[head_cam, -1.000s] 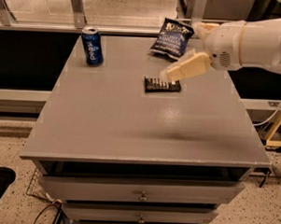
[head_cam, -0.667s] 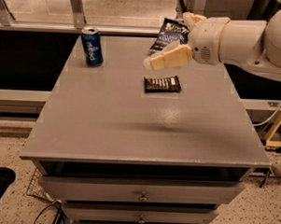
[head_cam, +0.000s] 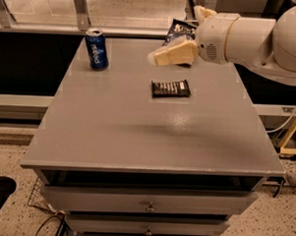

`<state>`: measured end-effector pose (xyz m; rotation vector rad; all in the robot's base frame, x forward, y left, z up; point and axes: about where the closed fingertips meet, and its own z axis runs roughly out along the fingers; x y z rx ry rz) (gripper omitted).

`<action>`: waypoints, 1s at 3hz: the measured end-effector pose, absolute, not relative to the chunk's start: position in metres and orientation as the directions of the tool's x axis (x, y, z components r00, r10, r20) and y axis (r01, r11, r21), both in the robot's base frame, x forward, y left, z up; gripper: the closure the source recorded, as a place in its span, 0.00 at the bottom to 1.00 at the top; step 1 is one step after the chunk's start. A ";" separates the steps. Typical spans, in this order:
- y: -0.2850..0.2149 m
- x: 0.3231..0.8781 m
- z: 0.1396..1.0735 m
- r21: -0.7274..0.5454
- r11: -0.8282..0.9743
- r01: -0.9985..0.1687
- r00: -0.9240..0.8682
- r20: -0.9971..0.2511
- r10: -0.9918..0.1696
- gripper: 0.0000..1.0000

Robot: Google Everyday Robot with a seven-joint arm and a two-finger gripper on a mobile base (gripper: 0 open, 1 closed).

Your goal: Pick pepsi can

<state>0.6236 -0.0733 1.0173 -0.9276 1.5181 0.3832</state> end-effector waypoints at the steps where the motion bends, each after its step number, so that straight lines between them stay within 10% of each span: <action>1: -0.056 0.657 1.011 -0.262 0.652 -0.712 0.077 -0.951 -0.299 0.00; 3: 0.009 0.736 1.001 -0.255 0.698 -0.669 0.130 -0.965 -0.228 0.00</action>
Offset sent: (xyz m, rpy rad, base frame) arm 0.1376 0.0901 -0.0166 0.1494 -0.1295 -0.1165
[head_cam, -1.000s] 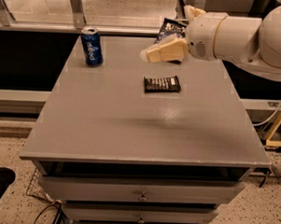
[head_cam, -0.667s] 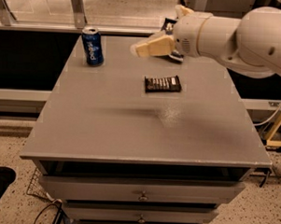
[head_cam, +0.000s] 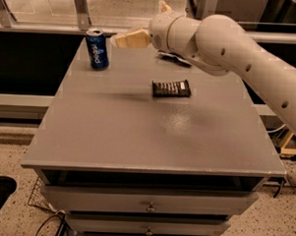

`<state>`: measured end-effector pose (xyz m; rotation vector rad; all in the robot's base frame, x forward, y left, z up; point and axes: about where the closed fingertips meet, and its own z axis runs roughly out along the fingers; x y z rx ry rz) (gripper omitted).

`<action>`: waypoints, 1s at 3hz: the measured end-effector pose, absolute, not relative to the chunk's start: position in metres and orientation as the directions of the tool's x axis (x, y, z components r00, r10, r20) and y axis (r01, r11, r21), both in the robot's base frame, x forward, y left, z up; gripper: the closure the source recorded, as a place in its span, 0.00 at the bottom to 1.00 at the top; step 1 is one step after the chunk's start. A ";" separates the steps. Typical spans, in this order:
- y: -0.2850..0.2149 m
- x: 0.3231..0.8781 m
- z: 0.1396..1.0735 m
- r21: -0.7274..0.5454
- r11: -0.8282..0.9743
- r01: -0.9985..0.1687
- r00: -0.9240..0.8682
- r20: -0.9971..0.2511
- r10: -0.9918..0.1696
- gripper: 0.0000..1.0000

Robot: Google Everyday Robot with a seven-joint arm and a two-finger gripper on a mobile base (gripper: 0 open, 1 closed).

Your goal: Pick pepsi can

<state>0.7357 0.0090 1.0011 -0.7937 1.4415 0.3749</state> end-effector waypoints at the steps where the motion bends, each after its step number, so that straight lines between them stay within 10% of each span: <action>1: 0.043 0.754 0.988 -0.232 0.678 -0.697 0.101 -0.968 -0.228 0.00; 3: 0.105 0.791 0.942 -0.123 0.630 -0.767 0.000 -0.982 -0.191 0.00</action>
Offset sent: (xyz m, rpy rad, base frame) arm 0.0557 0.1059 -0.0613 -0.0338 0.2012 0.1134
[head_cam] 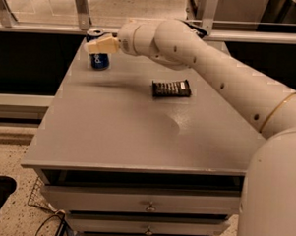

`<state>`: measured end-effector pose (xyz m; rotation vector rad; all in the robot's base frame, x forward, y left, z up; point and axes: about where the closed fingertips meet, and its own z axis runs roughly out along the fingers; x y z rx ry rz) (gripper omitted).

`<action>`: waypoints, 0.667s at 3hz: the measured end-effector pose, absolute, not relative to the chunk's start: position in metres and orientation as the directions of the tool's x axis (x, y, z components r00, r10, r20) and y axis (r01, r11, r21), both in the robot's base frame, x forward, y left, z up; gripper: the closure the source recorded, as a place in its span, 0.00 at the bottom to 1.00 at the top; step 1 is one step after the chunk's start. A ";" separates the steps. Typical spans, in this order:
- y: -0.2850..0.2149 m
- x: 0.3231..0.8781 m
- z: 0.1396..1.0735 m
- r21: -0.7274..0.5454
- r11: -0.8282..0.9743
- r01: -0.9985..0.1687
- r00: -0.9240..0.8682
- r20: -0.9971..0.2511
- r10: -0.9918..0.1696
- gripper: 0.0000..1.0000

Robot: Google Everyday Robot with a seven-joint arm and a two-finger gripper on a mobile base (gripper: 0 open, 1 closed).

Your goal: Pick pepsi can

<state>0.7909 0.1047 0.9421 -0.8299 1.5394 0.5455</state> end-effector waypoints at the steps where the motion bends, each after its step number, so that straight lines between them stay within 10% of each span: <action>1: 0.127 0.800 0.930 -0.035 0.610 -0.792 -0.032 -0.995 -0.099 0.00; 2: 0.150 0.801 0.925 0.019 0.586 -0.810 -0.057 -0.997 -0.047 0.18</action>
Offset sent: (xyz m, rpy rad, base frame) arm 0.0108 0.0676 -0.0216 0.2069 0.0966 0.0954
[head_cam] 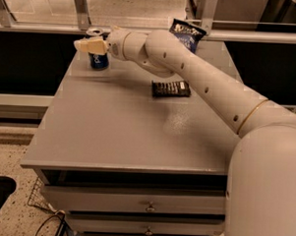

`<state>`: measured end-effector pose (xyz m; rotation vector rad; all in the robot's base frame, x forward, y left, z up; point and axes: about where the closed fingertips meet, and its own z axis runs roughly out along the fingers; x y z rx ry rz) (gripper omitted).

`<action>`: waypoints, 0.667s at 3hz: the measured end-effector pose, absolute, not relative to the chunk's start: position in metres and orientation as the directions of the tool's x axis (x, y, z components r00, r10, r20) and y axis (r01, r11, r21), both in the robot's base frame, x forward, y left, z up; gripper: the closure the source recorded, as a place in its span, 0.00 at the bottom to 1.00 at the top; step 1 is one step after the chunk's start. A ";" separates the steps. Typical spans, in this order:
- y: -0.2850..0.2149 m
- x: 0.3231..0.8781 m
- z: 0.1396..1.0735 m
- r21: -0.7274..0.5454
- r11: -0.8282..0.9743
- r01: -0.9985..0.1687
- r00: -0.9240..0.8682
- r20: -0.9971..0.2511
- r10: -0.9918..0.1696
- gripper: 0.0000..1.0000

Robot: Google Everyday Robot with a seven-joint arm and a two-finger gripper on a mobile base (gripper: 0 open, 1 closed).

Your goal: Pick pepsi can

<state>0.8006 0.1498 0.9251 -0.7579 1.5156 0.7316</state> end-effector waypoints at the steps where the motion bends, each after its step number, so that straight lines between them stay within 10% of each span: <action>1: 0.152 0.800 0.925 0.019 0.583 -0.812 -0.057 -0.997 -0.048 0.41; 2: 0.156 0.799 0.924 0.020 0.579 -0.815 -0.058 -0.997 -0.047 0.65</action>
Offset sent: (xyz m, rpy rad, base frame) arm -0.0007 0.0023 -0.0004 0.0002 0.0007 0.0033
